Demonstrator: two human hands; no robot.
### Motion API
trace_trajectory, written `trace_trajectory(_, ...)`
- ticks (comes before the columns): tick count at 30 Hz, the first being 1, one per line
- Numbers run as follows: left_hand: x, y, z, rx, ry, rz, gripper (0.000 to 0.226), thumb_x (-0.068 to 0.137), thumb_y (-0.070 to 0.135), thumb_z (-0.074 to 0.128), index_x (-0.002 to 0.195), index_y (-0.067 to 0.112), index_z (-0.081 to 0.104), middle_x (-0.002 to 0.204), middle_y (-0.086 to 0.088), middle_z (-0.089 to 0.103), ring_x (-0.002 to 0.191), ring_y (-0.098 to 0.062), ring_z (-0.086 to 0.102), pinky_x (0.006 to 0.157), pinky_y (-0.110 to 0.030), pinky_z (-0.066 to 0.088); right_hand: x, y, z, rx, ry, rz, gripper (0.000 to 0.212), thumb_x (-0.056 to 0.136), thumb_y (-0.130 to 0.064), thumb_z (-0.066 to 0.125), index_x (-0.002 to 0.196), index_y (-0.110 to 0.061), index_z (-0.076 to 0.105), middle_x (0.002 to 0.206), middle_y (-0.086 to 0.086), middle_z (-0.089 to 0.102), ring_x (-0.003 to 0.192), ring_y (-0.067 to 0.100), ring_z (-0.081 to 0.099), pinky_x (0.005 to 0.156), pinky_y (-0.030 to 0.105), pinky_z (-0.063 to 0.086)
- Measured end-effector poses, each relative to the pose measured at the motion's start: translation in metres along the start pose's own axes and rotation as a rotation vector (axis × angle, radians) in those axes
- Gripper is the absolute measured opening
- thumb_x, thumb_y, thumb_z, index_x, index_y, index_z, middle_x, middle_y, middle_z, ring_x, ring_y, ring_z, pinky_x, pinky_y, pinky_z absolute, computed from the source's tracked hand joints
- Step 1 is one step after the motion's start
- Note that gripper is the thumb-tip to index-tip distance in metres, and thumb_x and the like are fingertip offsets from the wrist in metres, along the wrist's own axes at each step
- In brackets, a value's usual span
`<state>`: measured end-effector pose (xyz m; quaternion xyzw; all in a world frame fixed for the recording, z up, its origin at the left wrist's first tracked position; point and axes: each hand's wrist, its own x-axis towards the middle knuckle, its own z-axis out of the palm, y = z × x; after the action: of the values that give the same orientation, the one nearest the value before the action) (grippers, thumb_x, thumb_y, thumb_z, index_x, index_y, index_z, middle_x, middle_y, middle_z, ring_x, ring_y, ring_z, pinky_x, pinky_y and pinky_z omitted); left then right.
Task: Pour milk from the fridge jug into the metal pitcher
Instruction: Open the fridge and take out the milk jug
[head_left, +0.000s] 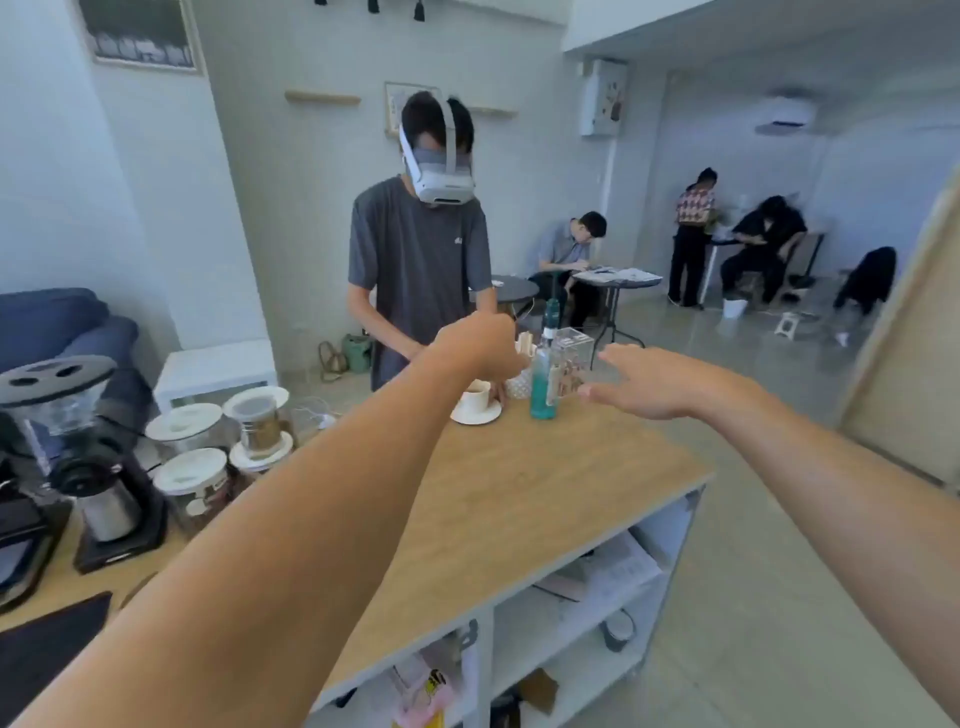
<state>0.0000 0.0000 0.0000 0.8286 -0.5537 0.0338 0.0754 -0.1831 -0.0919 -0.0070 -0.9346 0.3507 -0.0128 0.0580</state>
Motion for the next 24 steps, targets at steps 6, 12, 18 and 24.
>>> trace_trajectory(6, 0.038, 0.115, 0.025, -0.002, -0.065, 0.216, 0.047, 0.096, 0.043, 0.054, 0.127, 0.009, 0.059, 0.120, -0.009, 0.065, 0.107, -0.029, 0.061, 0.084, -0.039, 0.051, -0.070, 0.107, -0.008, -0.010, -0.006, 0.241, 0.078, 0.096, -0.056, 0.048, 0.156, -0.016, 0.022, 0.166, 0.002, 0.009, 0.153, 0.021, 0.009, 0.122, 0.041, 0.016)
trace_trajectory(12, 0.044, 0.253, 0.050, -0.048, -0.118, 0.411, 0.061, 0.096, 0.051, 0.051, 0.141, 0.010, 0.049, 0.140, -0.011, 0.056, 0.125, -0.033, 0.054, 0.102, -0.049, 0.048, -0.164, 0.206, -0.011, -0.034, -0.015, 0.482, 0.079, 0.095, -0.057, 0.049, 0.156, -0.016, 0.022, 0.166, 0.006, 0.011, 0.152, 0.026, 0.013, 0.120, 0.043, 0.020)
trace_trajectory(18, 0.008, 0.400, 0.069, -0.123, -0.138, 0.603, 0.058, 0.097, 0.046, 0.055, 0.142, 0.011, 0.049, 0.140, -0.012, 0.056, 0.126, -0.031, 0.054, 0.096, -0.042, 0.047, -0.293, 0.283, -0.019, 0.005, 0.029, 0.751, 0.067, 0.092, -0.055, 0.055, 0.145, -0.018, 0.040, 0.149, 0.004, 0.045, 0.132, 0.027, 0.046, 0.105, 0.044, 0.040)
trace_trajectory(24, -0.037, 0.515, 0.088, -0.235, -0.165, 0.787, 0.046, 0.094, 0.040, 0.057, 0.129, 0.011, 0.056, 0.126, -0.012, 0.062, 0.115, -0.030, 0.057, 0.090, -0.038, 0.051, -0.395, 0.330, -0.018, 0.018, 0.054, 0.995, 0.069, 0.092, -0.059, 0.052, 0.149, -0.026, 0.035, 0.148, 0.003, 0.047, 0.132, 0.027, 0.047, 0.103, 0.043, 0.042)
